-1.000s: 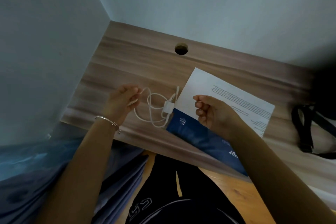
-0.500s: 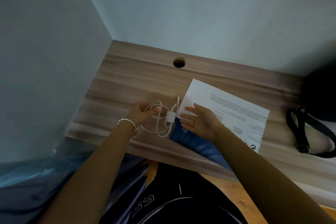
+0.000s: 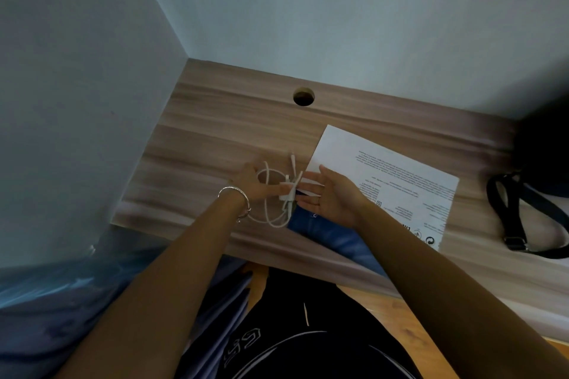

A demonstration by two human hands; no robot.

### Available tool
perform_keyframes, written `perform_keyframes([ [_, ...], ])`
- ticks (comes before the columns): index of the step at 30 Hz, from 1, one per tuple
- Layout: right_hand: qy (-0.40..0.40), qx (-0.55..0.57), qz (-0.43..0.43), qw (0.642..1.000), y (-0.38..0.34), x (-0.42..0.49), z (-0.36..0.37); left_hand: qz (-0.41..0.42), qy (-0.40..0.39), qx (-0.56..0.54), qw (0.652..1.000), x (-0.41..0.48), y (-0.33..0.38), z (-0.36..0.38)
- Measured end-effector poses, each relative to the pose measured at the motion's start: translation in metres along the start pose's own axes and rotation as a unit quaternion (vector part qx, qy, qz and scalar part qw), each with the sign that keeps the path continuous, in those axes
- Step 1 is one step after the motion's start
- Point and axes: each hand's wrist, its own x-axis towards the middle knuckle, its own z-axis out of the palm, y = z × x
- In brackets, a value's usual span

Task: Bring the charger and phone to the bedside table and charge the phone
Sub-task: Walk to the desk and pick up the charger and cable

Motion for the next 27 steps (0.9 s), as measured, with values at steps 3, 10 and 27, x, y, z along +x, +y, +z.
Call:
perform_keyframes([
  [3,-0.008,0.005,0.003,1.000,0.000,0.001,-0.002,0.006,0.015,0.027,1.000,-0.001,0.005,0.005],
  [10,-0.024,0.026,0.009,0.999,0.000,0.005,-0.010,0.006,-0.023,-0.018,1.000,0.001,0.010,0.002],
  [27,-0.057,0.017,0.048,0.997,-0.004,0.010,-0.019,-0.023,0.062,0.152,0.986,0.013,-0.003,0.024],
])
